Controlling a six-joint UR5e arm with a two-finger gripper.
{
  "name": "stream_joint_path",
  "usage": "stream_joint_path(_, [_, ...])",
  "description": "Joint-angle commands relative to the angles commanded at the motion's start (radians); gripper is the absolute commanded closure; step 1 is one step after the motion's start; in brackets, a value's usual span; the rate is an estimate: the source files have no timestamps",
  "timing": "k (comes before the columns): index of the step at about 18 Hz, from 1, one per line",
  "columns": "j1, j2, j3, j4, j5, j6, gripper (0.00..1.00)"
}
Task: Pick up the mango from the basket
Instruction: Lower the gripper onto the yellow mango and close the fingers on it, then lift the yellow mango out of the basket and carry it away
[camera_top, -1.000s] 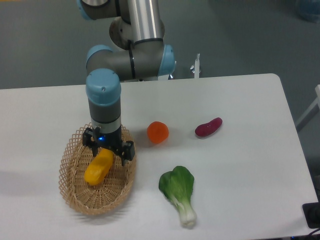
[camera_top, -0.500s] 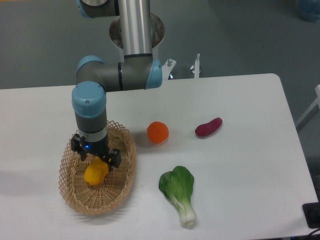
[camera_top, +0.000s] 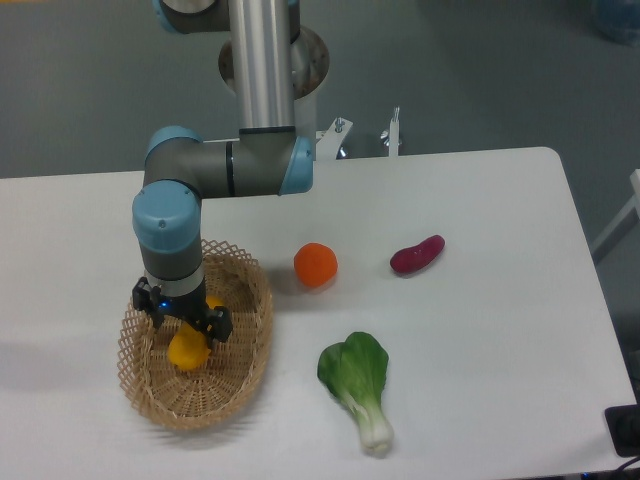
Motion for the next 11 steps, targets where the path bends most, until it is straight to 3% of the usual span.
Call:
stream_joint_path(1, [0.000,0.002,0.005,0.000,0.000,-0.023,0.44])
stream_joint_path(3, [0.000,0.000,0.012,0.002,0.006,-0.040,0.59])
stream_joint_path(11, [0.002,0.029,0.015,0.002,0.026,-0.026,0.61])
